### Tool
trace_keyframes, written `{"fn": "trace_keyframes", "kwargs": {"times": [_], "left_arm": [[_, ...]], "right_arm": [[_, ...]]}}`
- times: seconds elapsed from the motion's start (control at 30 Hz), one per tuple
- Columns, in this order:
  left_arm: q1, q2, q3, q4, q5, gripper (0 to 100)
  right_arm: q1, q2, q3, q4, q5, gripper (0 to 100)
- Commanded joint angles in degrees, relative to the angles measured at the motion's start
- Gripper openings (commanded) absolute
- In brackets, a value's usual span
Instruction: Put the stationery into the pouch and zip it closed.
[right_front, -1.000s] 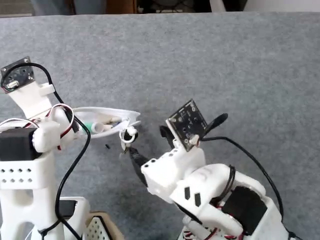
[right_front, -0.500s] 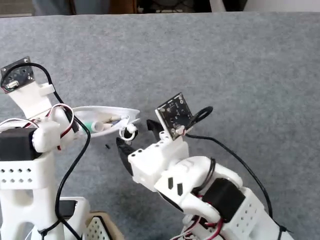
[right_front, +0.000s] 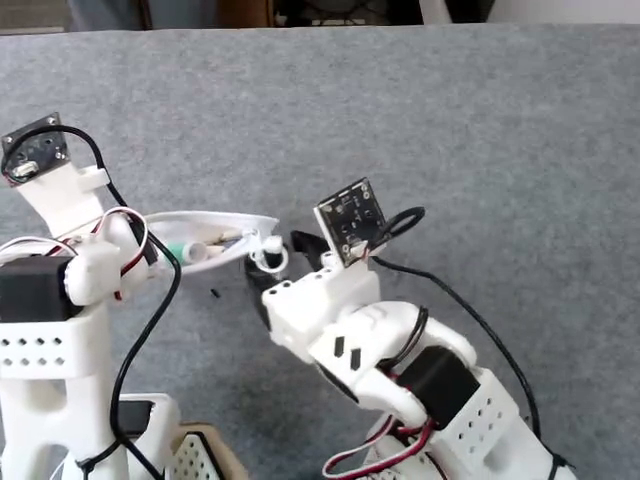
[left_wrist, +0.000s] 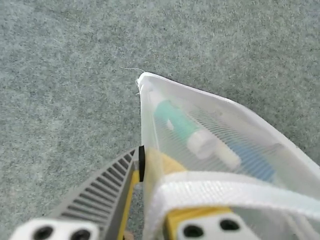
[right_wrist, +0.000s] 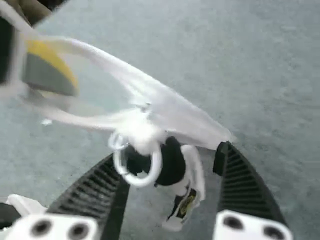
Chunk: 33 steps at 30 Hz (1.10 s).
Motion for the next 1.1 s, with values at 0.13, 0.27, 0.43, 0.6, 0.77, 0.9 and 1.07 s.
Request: {"fn": "trace_keyframes", "kwargs": {"times": [0.13, 0.27, 0.43, 0.6, 0.77, 0.9, 1.07], "left_arm": [[0.6, -0.7, -0.5, -0.8, 0.3, 3], [0.6, -0.7, -0.5, -0.8, 0.3, 3], [0.6, -0.7, -0.5, -0.8, 0.3, 3], [0.6, -0.7, -0.5, -0.8, 0.3, 3], [0.6, -0.7, -0.5, -0.8, 0.3, 3], [0.6, -0.7, -0.5, -0.9, 0.3, 3], [0.6, -0.7, -0.5, -0.9, 0.4, 3]], "right_arm": [[1.4, -0.2, -1.0, 0.1, 1.8, 18.2], [1.4, -0.2, -1.2, -2.0, 1.9, 8.1], [1.1, -1.6, -3.2, -2.2, 6.4, 1.1], [1.1, -8.2, -6.4, -1.6, 13.8, 1.2], [1.1, -13.2, -6.8, 5.5, 17.6, 1.2], [1.1, -14.9, -6.8, 8.9, 17.6, 1.2], [1.1, -15.3, -5.6, 8.7, 17.6, 1.3]]}}
